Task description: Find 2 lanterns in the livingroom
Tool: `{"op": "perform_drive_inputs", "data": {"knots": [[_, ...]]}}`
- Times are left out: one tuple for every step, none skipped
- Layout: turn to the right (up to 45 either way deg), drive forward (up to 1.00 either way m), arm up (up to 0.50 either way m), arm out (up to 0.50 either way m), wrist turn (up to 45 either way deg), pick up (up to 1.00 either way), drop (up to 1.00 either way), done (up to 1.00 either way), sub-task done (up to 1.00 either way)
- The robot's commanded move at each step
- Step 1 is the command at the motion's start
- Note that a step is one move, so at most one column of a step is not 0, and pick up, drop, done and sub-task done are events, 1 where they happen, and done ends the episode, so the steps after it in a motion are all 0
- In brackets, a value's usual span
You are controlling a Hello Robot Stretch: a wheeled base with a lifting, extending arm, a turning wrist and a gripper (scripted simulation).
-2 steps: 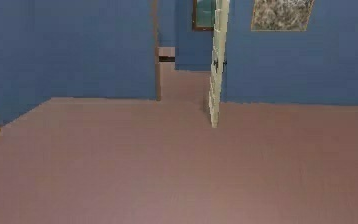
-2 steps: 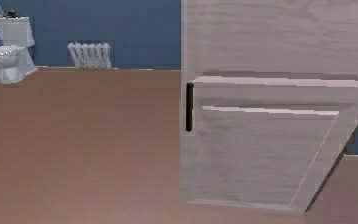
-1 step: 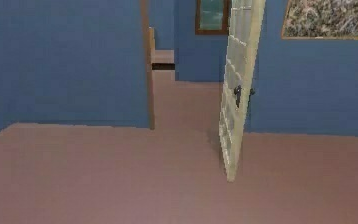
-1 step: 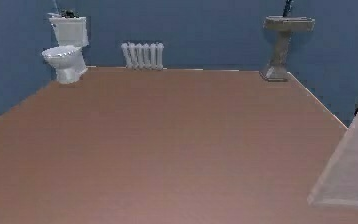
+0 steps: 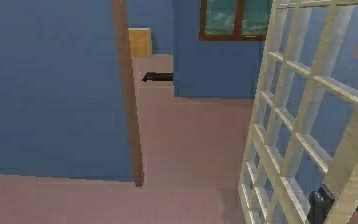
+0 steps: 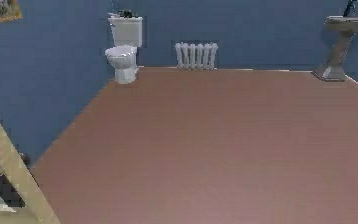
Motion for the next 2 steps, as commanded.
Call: {"op": "perform_drive_inputs", "data": {"knots": [[0.0,1.00,0.00,0.00,0.0,0.00,0.00,0.00,0.00],[0.0,0.60,0.00,0.00,0.0,0.00,0.00,0.00,0.00]]}}
